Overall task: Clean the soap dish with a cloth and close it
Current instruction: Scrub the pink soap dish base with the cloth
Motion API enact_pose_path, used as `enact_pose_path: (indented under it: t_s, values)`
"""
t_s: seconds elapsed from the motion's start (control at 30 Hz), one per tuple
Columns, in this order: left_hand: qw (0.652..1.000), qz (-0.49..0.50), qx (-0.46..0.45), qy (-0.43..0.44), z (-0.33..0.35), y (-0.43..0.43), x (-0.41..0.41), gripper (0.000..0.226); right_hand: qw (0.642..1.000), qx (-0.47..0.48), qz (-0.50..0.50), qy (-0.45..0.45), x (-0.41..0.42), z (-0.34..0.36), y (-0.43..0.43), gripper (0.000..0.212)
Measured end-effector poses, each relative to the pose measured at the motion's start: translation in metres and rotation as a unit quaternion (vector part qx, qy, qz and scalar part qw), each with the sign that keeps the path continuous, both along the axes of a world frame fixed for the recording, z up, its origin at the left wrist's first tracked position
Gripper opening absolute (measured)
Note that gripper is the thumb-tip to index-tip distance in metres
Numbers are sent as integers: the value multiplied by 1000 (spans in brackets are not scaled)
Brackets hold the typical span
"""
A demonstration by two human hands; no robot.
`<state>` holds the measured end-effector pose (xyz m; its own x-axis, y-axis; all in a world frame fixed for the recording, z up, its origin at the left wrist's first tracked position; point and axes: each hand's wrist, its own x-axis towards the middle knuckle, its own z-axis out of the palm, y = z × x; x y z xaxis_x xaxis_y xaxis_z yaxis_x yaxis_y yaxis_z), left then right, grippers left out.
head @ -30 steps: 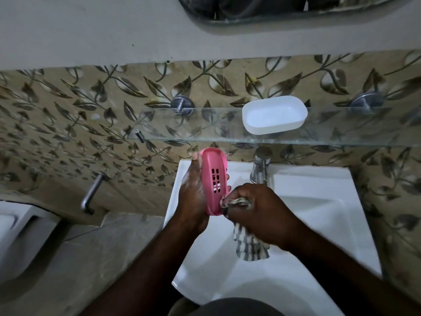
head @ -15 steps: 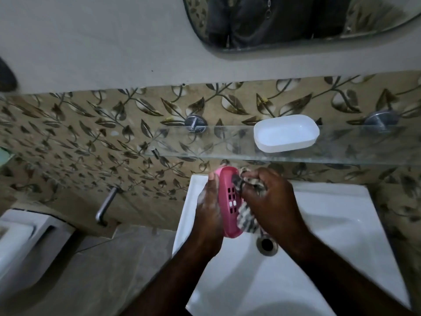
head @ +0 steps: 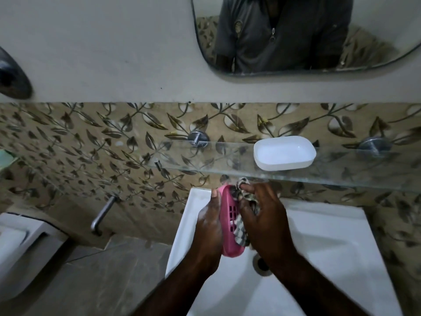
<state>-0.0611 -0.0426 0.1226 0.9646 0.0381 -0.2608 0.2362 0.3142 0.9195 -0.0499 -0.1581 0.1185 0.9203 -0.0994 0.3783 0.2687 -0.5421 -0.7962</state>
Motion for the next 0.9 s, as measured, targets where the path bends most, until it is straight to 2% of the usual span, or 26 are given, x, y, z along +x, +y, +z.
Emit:
enact_pose_path:
  t_s: [0.07, 0.2, 0.3, 0.4, 0.5, 0.57, 0.63, 0.7, 0.73, 0.8, 0.9]
  values:
    - [1000, 7, 9, -8, -1, 4, -1, 46, 999, -13, -15, 30, -10, -10, 3, 23]
    - [999, 48, 10, -7, 4, 11, 4, 54, 991, -6, 36, 129, -35, -11, 7, 5]
    - [998, 60, 16, -9, 7, 8, 9, 64, 974, -5, 74, 213, -45, 4, 7, 12]
    - [995, 76, 53, -22, 5, 2, 12, 66, 960, 66, 117, 246, -45, 26, 1, 13]
    - [995, 92, -6, 28, 7, 3, 16, 67, 943, 181, 145, 239, -41, 41, -1, 8]
    - [995, 47, -51, 66, 11, 5, 17, 69, 904, 328, 135, 239, -35, 41, -2, 9]
    - [995, 2, -57, 81, 14, 9, 13, 64, 831, 481, 117, 254, -30, 35, -5, 8]
    - [993, -27, -65, 94, 13, 14, 9, 58, 781, 556, 110, 262, -29, 26, -8, 23]
    - [992, -45, -67, 99, 13, 14, 5, 55, 774, 562, 112, 268, -30, 21, -8, 33]
    - [993, -75, -46, 85, 12, 13, -1, 50, 786, 539, 109, 282, -36, 13, -4, 47]
    - [995, -83, 7, 53, 15, 9, -10, 40, 809, 508, 80, 284, -42, 4, 4, 40]
